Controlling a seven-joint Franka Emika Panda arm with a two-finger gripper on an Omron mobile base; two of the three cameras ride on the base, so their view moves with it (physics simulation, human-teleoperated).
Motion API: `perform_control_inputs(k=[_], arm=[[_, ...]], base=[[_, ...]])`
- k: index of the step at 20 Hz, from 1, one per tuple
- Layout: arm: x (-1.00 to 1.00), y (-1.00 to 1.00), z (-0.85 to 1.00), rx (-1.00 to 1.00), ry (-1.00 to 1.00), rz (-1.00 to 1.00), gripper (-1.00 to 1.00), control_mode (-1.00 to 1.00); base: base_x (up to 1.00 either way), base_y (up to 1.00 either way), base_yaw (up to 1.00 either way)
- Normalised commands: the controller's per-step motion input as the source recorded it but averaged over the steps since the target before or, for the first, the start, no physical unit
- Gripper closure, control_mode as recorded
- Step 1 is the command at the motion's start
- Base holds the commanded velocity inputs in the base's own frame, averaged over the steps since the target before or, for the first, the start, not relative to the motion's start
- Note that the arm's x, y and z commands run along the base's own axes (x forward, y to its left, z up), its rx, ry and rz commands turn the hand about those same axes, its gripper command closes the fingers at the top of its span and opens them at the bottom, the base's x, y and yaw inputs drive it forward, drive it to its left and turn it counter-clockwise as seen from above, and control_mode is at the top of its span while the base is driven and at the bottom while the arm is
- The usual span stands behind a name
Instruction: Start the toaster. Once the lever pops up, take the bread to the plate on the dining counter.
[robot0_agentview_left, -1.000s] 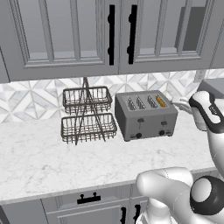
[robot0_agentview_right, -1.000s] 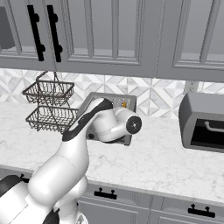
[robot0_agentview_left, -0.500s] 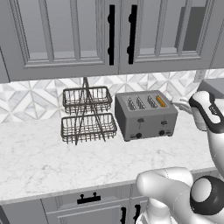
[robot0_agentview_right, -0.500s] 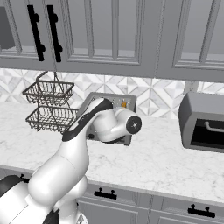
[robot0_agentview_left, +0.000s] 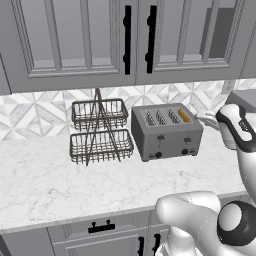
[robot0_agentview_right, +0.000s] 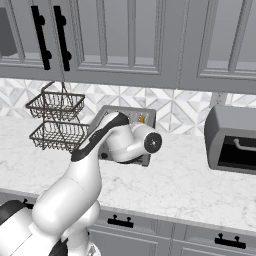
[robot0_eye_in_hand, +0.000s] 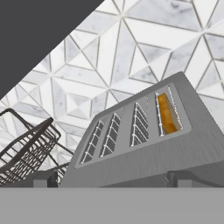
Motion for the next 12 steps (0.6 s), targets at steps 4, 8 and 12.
perform_control_inputs(k=[4, 8, 12], arm=[[0.00, 0.00, 0.00, 0.00, 0.00, 0.00, -1.00, -1.00], [0.00, 0.00, 0.00, 0.00, 0.00, 0.00, -1.00, -1.00], [0.00, 0.00, 0.00, 0.00, 0.00, 0.00, -1.00, -1.00]], base=[[0.00, 0.00, 0.00], [0.00, 0.00, 0.00], [0.00, 0.00, 0.00]])
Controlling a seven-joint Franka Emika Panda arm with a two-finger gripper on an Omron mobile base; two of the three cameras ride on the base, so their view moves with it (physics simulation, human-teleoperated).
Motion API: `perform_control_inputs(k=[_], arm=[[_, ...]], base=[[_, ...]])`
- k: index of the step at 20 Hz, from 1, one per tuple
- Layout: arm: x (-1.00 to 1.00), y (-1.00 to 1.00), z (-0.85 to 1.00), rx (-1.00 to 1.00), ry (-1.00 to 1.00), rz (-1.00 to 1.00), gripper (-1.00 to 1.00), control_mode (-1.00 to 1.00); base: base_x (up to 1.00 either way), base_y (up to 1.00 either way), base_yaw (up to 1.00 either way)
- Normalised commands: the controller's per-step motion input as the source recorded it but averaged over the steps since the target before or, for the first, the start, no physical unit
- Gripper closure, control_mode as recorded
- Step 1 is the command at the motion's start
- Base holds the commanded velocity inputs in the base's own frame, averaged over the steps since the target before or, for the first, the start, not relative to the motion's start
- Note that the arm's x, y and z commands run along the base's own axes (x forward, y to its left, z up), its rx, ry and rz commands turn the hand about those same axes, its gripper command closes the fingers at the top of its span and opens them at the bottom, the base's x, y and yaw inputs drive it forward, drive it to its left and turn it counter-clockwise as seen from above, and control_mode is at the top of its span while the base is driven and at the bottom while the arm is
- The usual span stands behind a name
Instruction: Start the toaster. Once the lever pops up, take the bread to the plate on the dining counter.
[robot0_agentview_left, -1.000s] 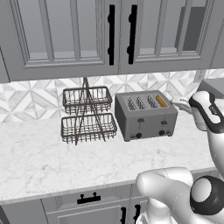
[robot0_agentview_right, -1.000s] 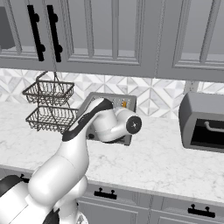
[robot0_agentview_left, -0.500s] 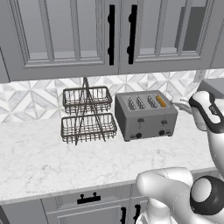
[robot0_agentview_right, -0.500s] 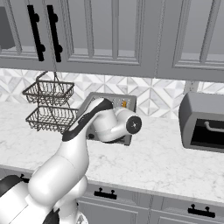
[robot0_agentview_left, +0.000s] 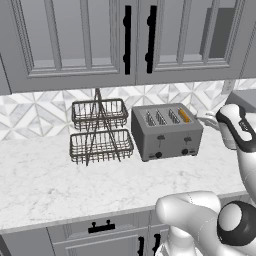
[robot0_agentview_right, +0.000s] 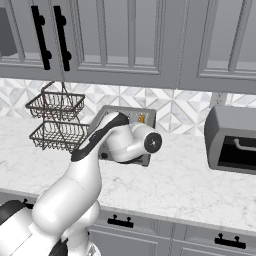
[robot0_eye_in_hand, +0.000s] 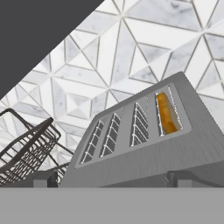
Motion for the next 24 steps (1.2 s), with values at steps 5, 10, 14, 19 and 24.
perform_control_inputs(k=[5, 10, 14, 19, 24], arm=[[0.00, 0.00, 0.00, 0.00, 0.00, 0.00, -1.00, -1.00], [0.00, 0.00, 0.00, 0.00, 0.00, 0.00, -1.00, -1.00], [0.00, 0.00, 0.00, 0.00, 0.00, 0.00, -1.00, -1.00], [0.00, 0.00, 0.00, 0.00, 0.00, 0.00, -1.00, -1.00], [0.00, 0.00, 0.00, 0.00, 0.00, 0.00, -1.00, -1.00]], base=[[0.00, 0.00, 0.00], [0.00, 0.00, 0.00], [0.00, 0.00, 0.00], [0.00, 0.00, 0.00], [0.00, 0.00, 0.00]])
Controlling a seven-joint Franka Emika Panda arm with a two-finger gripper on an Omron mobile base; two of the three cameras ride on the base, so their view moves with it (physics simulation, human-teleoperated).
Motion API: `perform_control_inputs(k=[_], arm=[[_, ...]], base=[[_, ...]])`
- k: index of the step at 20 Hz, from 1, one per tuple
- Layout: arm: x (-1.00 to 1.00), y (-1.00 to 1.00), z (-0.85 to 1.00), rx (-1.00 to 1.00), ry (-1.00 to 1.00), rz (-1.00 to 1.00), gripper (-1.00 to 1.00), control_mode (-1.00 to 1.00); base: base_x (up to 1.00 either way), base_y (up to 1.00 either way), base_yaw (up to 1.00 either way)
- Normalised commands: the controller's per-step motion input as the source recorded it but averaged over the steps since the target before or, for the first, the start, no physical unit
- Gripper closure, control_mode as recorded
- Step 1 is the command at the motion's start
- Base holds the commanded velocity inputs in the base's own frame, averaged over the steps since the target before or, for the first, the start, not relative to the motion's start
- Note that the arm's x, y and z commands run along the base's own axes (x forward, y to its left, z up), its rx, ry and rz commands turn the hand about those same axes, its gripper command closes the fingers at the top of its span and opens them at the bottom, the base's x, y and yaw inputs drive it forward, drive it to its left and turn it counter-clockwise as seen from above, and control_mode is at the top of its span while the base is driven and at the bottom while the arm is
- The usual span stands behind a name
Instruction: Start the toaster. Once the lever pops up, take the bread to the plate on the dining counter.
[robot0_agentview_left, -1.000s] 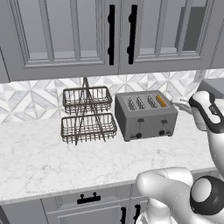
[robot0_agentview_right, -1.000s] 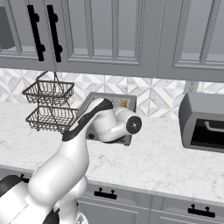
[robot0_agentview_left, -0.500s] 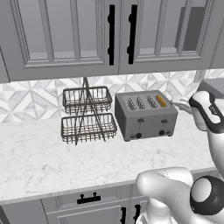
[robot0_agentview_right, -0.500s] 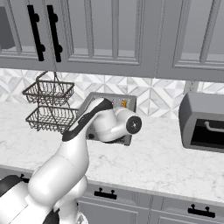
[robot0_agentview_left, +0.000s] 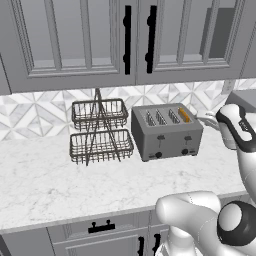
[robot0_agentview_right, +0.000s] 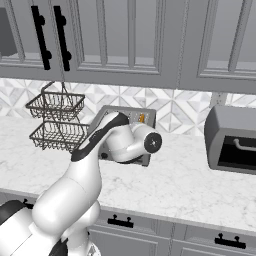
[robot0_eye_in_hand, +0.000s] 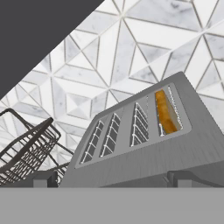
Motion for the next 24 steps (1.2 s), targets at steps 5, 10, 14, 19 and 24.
perform_control_inputs(k=[5, 10, 14, 19, 24], arm=[[0.00, 0.00, 0.00, 0.00, 0.00, 0.00, -1.00, -1.00], [0.00, 0.00, 0.00, 0.00, 0.00, 0.00, -1.00, -1.00], [-0.02, 0.00, 0.00, 0.00, 0.00, 0.00, -1.00, -1.00], [0.05, -0.23, -0.05, -0.07, -0.05, 0.00, -1.00, -1.00], [0.17, -0.29, -0.06, -0.17, -0.07, 0.01, -1.00, -1.00]], base=[[0.00, 0.00, 0.00], [0.00, 0.00, 0.00], [0.00, 0.00, 0.00], [0.00, 0.00, 0.00], [0.00, 0.00, 0.00]])
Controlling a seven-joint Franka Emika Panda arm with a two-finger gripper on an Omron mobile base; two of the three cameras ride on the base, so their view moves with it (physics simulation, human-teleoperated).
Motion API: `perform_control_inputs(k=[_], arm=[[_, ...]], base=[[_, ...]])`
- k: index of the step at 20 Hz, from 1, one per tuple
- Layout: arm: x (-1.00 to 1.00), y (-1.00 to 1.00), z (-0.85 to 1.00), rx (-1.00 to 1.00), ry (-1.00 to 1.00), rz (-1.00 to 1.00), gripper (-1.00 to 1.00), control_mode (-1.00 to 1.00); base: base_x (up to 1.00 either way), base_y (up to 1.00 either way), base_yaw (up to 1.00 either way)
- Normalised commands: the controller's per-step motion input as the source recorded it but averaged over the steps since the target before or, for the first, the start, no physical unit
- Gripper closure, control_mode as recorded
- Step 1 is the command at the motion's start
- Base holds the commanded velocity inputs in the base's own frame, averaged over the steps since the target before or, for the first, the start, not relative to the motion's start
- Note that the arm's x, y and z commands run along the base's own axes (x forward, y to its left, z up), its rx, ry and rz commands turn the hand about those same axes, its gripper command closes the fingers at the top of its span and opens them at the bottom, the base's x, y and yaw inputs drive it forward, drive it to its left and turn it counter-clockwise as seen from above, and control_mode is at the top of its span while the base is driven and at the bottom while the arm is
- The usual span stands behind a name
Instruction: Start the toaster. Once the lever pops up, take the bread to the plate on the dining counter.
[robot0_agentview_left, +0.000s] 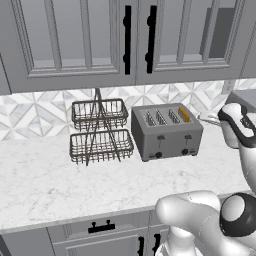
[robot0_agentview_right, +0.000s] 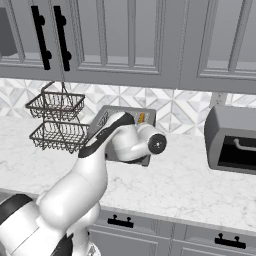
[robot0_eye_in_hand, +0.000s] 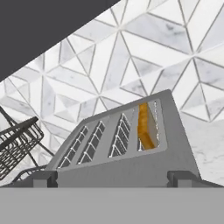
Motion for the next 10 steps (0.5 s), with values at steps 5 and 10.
perform_control_inputs(k=[5, 10], arm=[[0.24, 0.00, -0.23, -0.23, -0.02, 0.00, -1.00, -1.00], [0.35, 0.00, -0.03, -0.09, 0.00, 0.00, -1.00, -1.00]], base=[[0.00, 0.00, 0.00], [0.00, 0.00, 0.00]])
